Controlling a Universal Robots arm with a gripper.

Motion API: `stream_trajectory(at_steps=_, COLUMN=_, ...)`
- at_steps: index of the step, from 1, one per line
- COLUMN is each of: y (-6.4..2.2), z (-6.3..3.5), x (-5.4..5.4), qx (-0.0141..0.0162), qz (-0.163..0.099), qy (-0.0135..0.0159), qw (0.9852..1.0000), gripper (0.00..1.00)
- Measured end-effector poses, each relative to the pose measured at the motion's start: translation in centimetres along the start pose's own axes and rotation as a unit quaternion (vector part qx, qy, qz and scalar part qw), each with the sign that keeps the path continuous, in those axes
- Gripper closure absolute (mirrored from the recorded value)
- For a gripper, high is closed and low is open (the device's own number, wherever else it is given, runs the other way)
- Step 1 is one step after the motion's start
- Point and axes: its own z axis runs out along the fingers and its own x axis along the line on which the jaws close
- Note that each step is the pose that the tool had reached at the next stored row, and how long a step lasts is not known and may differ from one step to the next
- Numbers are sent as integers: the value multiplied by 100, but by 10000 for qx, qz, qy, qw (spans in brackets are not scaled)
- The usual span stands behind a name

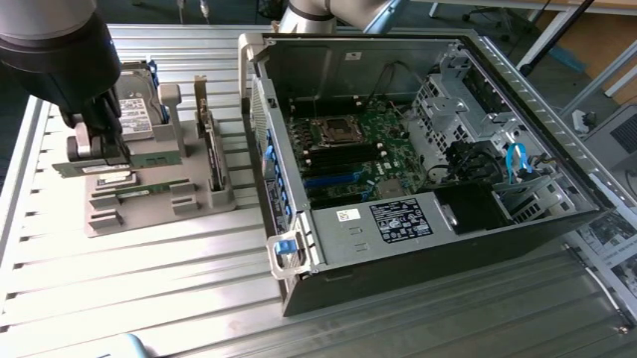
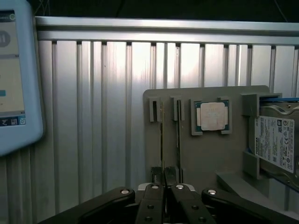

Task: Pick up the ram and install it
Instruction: 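Pick up the ram and move it above insertion slot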

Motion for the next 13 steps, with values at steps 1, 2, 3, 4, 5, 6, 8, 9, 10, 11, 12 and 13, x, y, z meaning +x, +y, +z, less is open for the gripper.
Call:
stream_trajectory(at_steps=1, y=0, z=-8, x=0, qx=0, qz=0, qy=0, qw=10000, gripper=88)
stream_trajectory(at_steps=2, y=0, z=-15, x=0, qx=0, qz=0, qy=0, qw=10000, gripper=88)
stream_trajectory(at_steps=3, y=0, z=-23, x=-1, qx=0, qz=0, qy=0, qw=10000, gripper=88)
stream_trajectory(at_steps=4, y=0, z=-31, x=-1, qx=0, qz=0, qy=1, qw=10000, gripper=88)
stream_trajectory(at_steps=5, y=0, z=-39, x=-1, qx=0, qz=0, qy=0, qw=10000, gripper=88)
stream_trajectory(at_steps=6, y=0, z=-46, x=-1, qx=0, qz=0, qy=0, qw=10000, gripper=88)
stream_trajectory(at_steps=8, y=0, z=-65, x=-1, qx=0, qz=0, qy=0, qw=10000, gripper=88)
stream_trajectory(at_steps=9, y=0, z=-75, x=-2, qx=0, qz=0, qy=0, qw=10000, gripper=88)
stream_trajectory(at_steps=10, y=0, z=-84, x=-2, qx=0, qz=0, qy=0, qw=10000, gripper=88)
stream_trajectory(at_steps=11, y=0, z=-93, x=-2, qx=0, qz=0, qy=0, qw=10000, gripper=88)
stream_trajectory(at_steps=12, y=0, z=-102, x=-2, qx=0, qz=0, qy=0, qw=10000, gripper=88)
stream_trajectory(at_steps=13, y=0, z=-112, x=-3, qx=0, qz=0, qy=0, qw=10000, gripper=88)
